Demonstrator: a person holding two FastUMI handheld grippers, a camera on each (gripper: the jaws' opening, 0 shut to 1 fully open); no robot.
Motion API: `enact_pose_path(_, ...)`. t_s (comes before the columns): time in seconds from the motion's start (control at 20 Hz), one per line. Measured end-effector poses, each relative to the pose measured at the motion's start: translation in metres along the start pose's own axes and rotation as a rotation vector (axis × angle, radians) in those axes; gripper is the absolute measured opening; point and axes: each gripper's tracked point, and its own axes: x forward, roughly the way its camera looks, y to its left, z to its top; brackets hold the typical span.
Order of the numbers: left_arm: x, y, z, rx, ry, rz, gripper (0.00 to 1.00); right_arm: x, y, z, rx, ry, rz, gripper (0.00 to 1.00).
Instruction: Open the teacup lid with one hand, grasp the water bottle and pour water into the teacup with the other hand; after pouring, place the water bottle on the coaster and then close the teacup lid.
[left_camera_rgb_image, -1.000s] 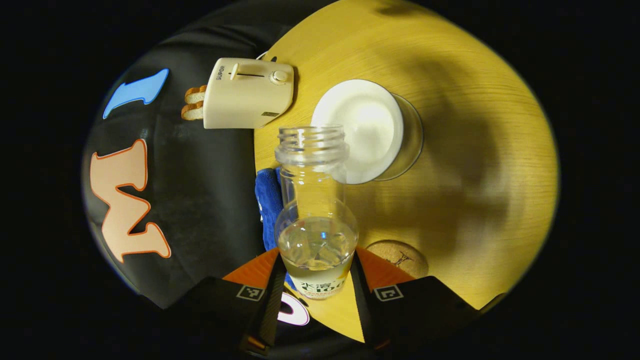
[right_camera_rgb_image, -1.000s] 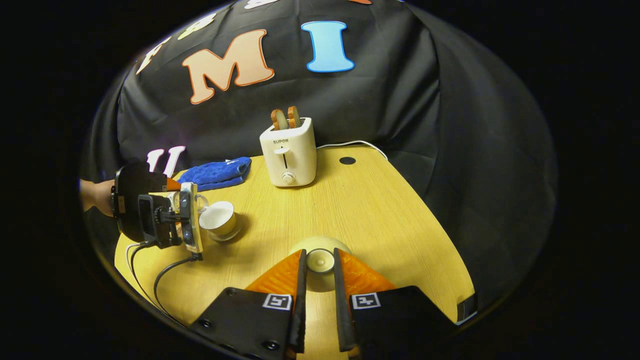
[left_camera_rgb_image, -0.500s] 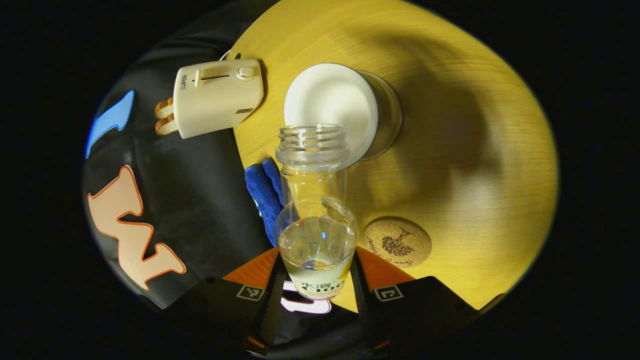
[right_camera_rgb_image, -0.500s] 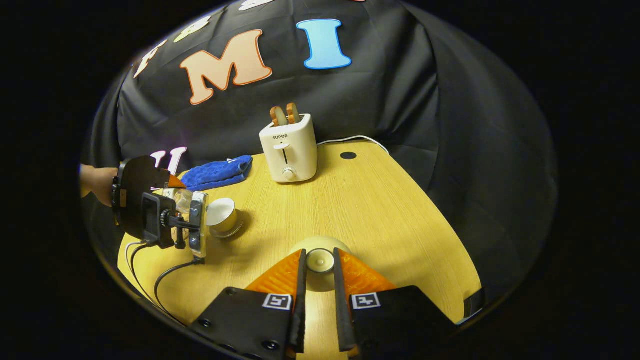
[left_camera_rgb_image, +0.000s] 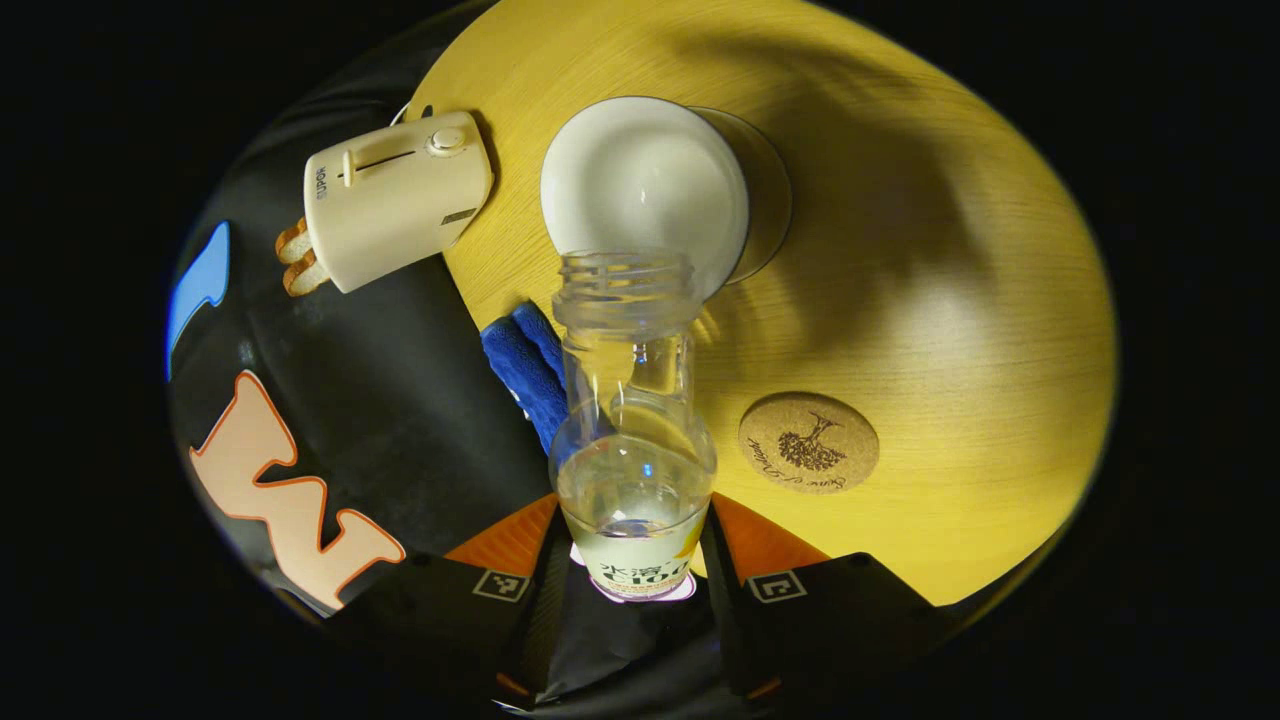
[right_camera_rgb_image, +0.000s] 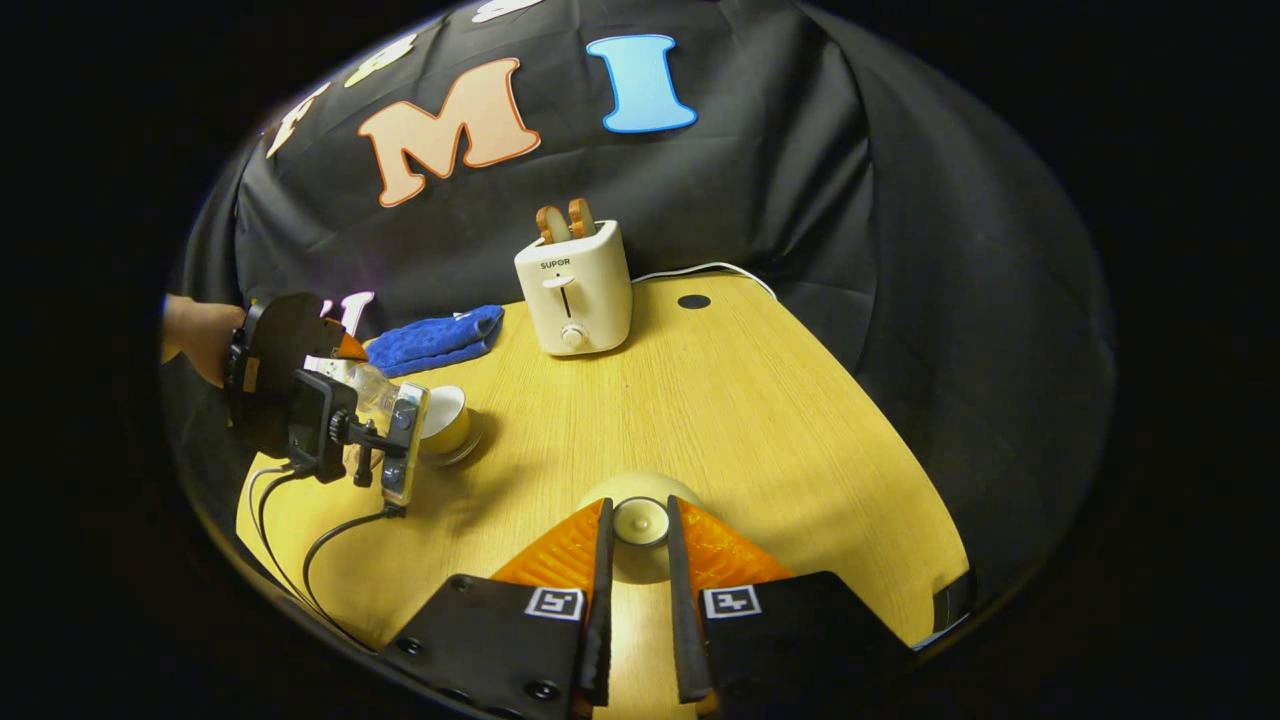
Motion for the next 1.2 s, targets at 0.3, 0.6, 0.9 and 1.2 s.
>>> enact_pose_path(0.3, -0.007, 0.008, -0.007, 0.059, 0.057, -0.017, 0.64, 0.001, 0.001, -0.005, -0.002, -0.002, 0.017, 0.27)
enact_pose_path(0.6, -0.009, 0.016, -0.018, 0.113, 0.123, -0.019, 0.64, 0.002, -0.002, -0.007, 0.002, -0.001, 0.021, 0.27)
enact_pose_path(0.9, -0.019, 0.031, -0.02, 0.191, 0.184, 0.0, 0.64, 0.006, -0.003, -0.009, 0.019, -0.003, 0.025, 0.27)
enact_pose_path(1.2, -0.038, 0.043, -0.014, 0.272, 0.247, -0.017, 0.65, 0.01, 0.001, -0.013, 0.019, -0.004, 0.038, 0.27)
